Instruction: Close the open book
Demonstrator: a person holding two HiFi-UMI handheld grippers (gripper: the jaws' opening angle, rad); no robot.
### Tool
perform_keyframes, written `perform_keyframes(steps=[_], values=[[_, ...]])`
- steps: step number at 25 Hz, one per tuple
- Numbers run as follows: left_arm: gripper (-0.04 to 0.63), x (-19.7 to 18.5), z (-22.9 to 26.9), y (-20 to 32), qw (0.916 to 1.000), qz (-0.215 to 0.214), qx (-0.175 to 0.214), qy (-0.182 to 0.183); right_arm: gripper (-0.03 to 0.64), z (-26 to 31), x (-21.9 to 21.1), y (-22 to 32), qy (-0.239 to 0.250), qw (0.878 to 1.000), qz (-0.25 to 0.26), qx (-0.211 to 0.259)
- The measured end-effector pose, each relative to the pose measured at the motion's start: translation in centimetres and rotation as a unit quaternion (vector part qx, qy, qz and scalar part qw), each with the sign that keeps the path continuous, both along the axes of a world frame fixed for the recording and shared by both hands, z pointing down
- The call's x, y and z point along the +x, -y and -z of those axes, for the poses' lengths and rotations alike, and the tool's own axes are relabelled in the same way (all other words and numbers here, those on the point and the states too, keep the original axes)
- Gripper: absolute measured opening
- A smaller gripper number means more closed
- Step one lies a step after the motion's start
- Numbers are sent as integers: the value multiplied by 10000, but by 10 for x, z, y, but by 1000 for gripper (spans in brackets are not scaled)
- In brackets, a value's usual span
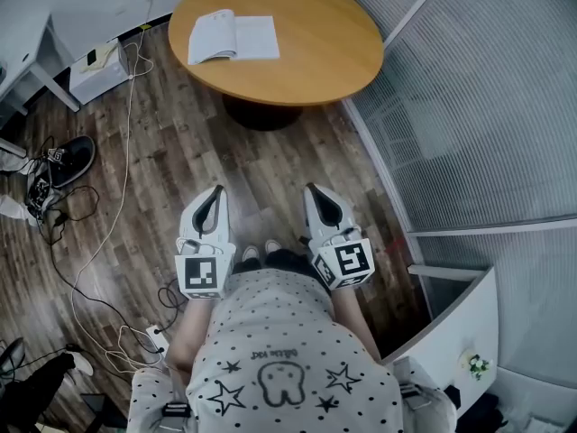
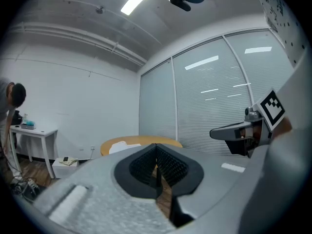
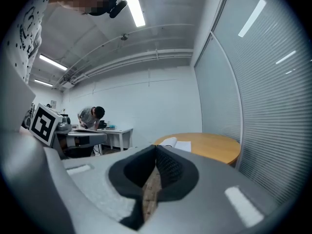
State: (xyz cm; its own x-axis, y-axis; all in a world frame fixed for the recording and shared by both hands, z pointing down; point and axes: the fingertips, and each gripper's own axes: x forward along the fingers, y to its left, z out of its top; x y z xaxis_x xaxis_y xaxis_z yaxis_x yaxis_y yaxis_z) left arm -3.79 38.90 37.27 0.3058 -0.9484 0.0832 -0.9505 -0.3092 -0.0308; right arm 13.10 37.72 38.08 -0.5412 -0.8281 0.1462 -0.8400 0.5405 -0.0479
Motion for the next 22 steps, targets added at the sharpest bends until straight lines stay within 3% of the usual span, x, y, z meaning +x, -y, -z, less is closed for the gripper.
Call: perform_keyframes(steps=[14,22], values=[[9,-19,-11,2,9995,136,-292,69,5,2,-6,-3,79,9999,7,-106],[9,-25,-23,50,9981,422,-374,-236,5,-16,3,51,116,9994,39,-316]])
